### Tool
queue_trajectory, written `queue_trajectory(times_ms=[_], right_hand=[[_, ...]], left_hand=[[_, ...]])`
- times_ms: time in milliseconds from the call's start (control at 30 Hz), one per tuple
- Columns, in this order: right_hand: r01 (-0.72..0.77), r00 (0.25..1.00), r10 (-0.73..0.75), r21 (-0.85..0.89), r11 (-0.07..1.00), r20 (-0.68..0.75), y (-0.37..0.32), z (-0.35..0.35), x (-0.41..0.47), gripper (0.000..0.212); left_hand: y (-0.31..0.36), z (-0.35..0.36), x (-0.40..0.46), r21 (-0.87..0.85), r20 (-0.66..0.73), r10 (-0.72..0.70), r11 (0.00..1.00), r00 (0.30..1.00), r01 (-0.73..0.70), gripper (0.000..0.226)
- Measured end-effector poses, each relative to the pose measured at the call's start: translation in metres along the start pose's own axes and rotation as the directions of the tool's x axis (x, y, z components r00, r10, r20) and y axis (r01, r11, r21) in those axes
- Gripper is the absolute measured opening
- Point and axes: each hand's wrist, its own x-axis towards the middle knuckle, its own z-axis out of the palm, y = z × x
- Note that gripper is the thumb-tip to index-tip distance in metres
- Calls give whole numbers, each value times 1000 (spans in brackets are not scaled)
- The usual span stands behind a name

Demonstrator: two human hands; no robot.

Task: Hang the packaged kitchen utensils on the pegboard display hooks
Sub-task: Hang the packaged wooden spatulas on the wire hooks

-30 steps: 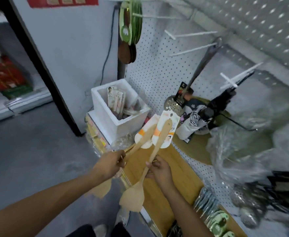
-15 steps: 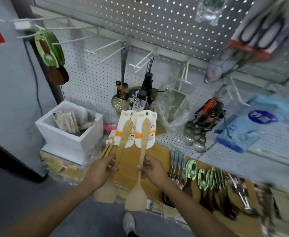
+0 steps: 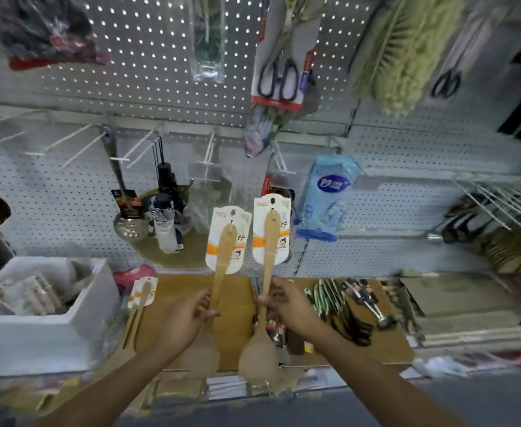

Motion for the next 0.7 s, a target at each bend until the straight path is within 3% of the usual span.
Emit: queue_trajectory(times_ms=[367,600,700], right_hand=[[58,990,-50,65,996,-129,32,-117,-21,13],[97,982,-80,95,991,-170,66,-216,-40,16],[100,980,-85,74,992,-178,81,-268,-51,14]], left_hand=[[74,69,45,-8,60,153,988,986,-153,16],[142,149,80,-17,119,244,970,963,-244,23],[186,186,97,2,136,297,954,945,-300,16]])
